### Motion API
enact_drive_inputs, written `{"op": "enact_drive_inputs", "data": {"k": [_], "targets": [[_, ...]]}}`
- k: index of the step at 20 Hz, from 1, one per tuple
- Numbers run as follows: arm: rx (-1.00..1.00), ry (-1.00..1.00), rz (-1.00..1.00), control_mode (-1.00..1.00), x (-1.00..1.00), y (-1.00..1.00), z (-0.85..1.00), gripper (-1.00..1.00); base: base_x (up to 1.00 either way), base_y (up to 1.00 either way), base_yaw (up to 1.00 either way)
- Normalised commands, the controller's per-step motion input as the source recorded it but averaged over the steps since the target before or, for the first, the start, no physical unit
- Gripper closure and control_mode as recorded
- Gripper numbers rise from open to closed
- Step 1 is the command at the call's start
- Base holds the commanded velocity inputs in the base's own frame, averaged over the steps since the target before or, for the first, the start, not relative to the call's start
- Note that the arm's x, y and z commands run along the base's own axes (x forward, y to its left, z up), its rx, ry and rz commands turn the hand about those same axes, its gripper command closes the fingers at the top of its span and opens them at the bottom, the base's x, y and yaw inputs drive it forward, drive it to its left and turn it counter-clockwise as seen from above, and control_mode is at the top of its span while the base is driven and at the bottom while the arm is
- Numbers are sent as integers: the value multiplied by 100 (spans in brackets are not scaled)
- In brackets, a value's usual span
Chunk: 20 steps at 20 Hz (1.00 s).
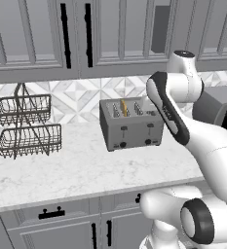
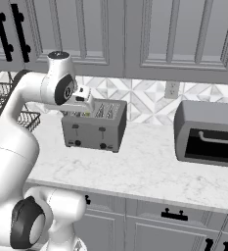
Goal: Start the toaster. Once the lever pops up, take the bread to the plate on the dining counter.
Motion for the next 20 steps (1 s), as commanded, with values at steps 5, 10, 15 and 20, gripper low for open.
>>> {"op": "enact_drive_inputs", "data": {"k": [5,10,15,20], "targets": [[-1,-1,-1,-100,-17,15,-1,-100,0,0,0],[-5,-2,0,-100,-1,71,-32,-100,0,0,0],[-7,-8,0,-100,5,56,-61,-100,0,0,0],[-8,-26,0,-100,11,18,-56,-100,0,0,0]]}}
